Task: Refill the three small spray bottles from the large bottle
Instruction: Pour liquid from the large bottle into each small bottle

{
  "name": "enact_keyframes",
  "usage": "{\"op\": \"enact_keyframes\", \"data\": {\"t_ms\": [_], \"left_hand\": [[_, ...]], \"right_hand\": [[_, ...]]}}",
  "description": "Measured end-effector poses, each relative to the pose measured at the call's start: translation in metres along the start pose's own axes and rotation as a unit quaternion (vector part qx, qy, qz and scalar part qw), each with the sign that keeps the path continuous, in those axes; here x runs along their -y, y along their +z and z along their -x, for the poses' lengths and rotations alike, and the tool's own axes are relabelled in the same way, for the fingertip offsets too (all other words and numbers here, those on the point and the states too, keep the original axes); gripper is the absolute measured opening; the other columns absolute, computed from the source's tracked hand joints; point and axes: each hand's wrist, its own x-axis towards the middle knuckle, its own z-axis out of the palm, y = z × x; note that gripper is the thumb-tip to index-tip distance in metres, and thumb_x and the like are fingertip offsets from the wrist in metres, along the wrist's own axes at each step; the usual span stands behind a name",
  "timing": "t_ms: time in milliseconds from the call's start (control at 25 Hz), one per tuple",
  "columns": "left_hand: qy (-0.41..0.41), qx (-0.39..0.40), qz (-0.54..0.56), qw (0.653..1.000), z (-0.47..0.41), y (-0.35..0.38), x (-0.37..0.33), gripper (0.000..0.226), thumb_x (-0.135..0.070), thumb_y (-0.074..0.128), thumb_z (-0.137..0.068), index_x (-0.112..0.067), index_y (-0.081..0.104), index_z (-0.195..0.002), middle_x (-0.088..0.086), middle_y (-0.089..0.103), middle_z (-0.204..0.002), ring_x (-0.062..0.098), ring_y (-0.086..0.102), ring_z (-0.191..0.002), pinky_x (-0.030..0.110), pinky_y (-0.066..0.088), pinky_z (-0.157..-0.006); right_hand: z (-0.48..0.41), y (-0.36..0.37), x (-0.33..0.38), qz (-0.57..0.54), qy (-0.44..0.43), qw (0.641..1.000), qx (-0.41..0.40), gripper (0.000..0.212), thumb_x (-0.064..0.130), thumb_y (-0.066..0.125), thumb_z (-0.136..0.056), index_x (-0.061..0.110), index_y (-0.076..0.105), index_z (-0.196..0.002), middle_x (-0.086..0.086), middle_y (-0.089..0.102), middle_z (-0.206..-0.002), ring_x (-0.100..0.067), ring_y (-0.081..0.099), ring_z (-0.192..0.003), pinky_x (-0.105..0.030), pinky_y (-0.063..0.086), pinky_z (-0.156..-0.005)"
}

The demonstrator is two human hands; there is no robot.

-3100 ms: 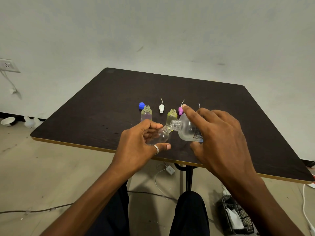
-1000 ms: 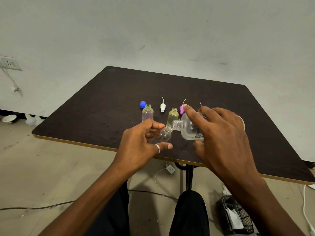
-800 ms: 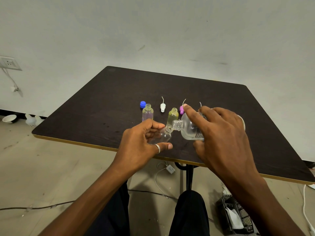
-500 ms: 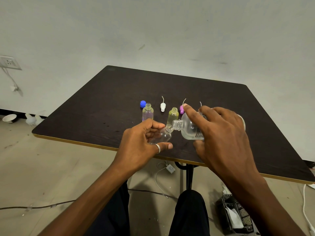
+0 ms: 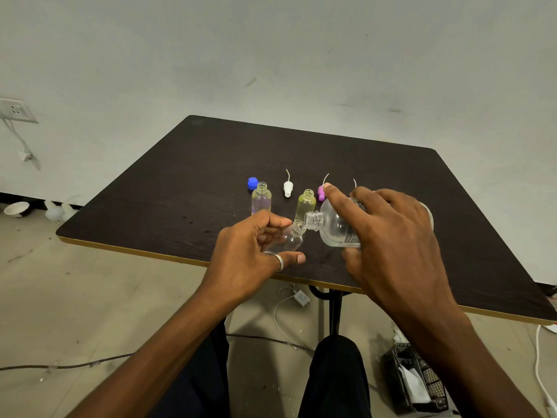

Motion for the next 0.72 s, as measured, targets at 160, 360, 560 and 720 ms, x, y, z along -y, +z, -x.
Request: {"op": "enact_keyframes", "data": {"t_ms": [160, 360, 560, 720], "left_hand": [[-0.002, 0.001, 0.0, 1.0, 0.0, 0.0, 0.0005, 0.052, -0.025, 0.091, -0.061, -0.022, 0.069, -0.108, -0.018, 0.071, -0.1, -0.008, 0.068, -0.092, 0.01, 0.053, -0.08], [0.002, 0.0, -0.008, 1.0, 0.0001, 0.0001, 0.0004, 0.053, -0.026, 0.091, -0.061, -0.022, 0.069, -0.109, -0.018, 0.071, -0.099, -0.008, 0.068, -0.093, 0.011, 0.054, -0.08], [0.002, 0.0, -0.01, 1.0, 0.0, -0.0001, -0.0002, 0.052, -0.025, 0.091, -0.062, -0.024, 0.068, -0.108, -0.021, 0.069, -0.098, -0.009, 0.067, -0.093, 0.009, 0.053, -0.08], [0.0, -0.002, -0.005, 1.0, -0.0003, 0.0003, 0.0002, 0.052, -0.024, 0.092, -0.061, -0.023, 0.069, -0.107, -0.021, 0.07, -0.097, -0.01, 0.067, -0.091, 0.007, 0.052, -0.078]], "right_hand": [[0.0002, 0.0003, -0.0003, -0.001, -0.001, 1.0, 0.001, 0.091, 0.019, 0.088, -0.06, 0.023, 0.047, -0.141, -0.014, 0.064, -0.121, -0.04, 0.058, -0.11, -0.058, 0.046, -0.094], [-0.0001, 0.0007, 0.0, -0.002, -0.001, 1.0, 0.001, 0.09, 0.019, 0.088, -0.06, 0.022, 0.048, -0.14, -0.014, 0.064, -0.121, -0.04, 0.058, -0.11, -0.059, 0.046, -0.093], [0.0001, -0.0001, 0.0002, -0.004, 0.002, 1.0, 0.001, 0.091, 0.019, 0.089, -0.058, 0.021, 0.049, -0.14, -0.015, 0.064, -0.12, -0.041, 0.058, -0.11, -0.06, 0.047, -0.093], [-0.0006, -0.0003, 0.0007, 0.001, -0.002, 1.0, 0.001, 0.09, 0.019, 0.088, -0.059, 0.022, 0.049, -0.14, -0.014, 0.064, -0.121, -0.04, 0.058, -0.11, -0.059, 0.046, -0.093]]}}
